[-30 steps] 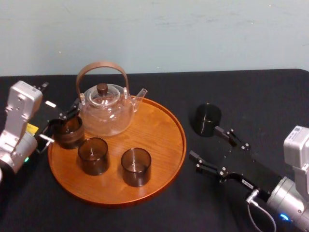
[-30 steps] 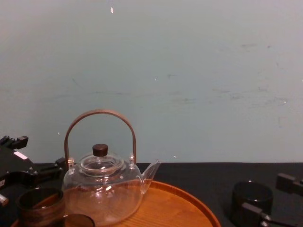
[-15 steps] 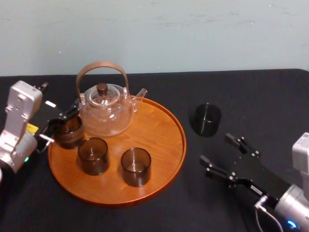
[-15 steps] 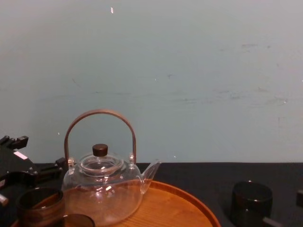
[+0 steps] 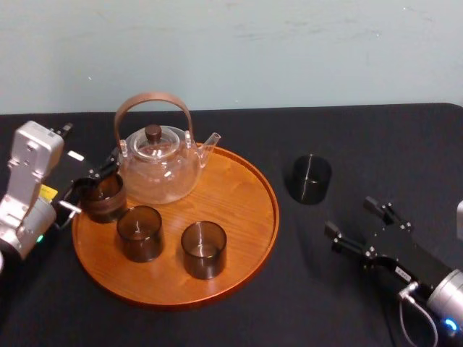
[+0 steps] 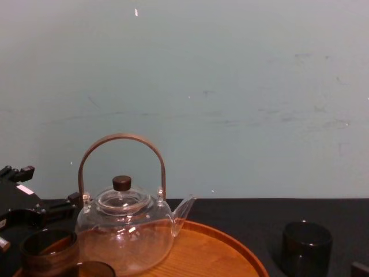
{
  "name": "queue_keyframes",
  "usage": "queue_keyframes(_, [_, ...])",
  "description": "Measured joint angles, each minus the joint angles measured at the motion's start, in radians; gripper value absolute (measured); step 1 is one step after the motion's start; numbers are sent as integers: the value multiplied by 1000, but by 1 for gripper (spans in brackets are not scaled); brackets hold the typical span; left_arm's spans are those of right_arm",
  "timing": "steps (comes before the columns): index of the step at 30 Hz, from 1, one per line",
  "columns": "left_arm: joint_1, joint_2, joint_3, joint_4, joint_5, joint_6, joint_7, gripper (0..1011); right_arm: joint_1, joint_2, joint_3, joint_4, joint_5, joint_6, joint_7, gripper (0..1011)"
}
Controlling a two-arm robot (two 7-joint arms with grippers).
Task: Pick up the glass from the table and place it on the tray.
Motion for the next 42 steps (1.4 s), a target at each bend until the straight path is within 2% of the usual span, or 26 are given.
queue_keyframes(11, [0, 0, 0, 0, 0, 0, 0, 1001, 84, -16, 6, 82, -13, 29, -15, 1002])
queue_keyframes(20, [0, 0, 0, 0, 0, 0, 0, 1001, 166, -35, -7, 154, -34, 54, -21, 1002])
queue_keyframes(42, [0, 0, 0, 0, 0, 0, 0, 1001, 165, -34, -9, 154, -32, 54, -15, 1002])
